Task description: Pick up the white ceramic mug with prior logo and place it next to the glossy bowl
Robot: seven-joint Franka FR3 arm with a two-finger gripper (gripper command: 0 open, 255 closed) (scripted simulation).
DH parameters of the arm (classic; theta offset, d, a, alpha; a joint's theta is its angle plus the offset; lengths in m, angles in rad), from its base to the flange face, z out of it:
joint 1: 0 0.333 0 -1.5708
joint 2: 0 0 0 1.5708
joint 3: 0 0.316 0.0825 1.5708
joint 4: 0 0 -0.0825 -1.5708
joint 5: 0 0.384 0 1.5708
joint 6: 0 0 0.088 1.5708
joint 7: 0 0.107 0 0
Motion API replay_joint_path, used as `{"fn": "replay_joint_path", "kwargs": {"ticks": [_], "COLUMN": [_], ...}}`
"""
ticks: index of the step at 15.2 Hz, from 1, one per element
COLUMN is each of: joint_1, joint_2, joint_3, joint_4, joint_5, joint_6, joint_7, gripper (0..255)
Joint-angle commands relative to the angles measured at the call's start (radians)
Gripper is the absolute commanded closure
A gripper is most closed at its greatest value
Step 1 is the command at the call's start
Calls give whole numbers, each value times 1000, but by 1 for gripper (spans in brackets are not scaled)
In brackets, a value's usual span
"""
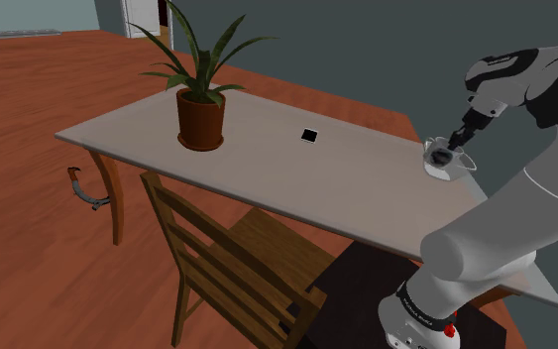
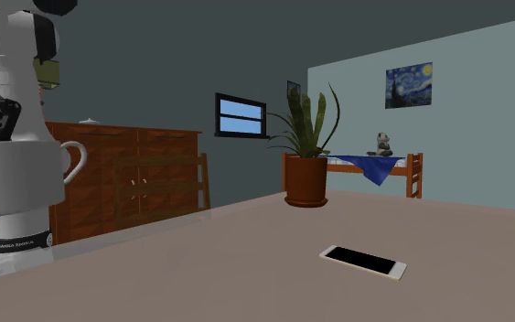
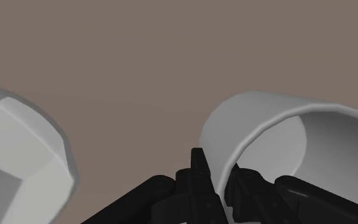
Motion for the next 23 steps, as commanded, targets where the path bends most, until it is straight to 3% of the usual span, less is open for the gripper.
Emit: {"fn": "replay_joint_path", "kwargs": {"ticks": [1,23], "joint_1": [-2,-11], "joint_2": [6,140], "joint_3": [-3,-15], "joint_4": [-23,-208], "joint_5": [4,122], "joint_6": [27,304], "joint_7": [-8,-112], "gripper": [255,255]}}
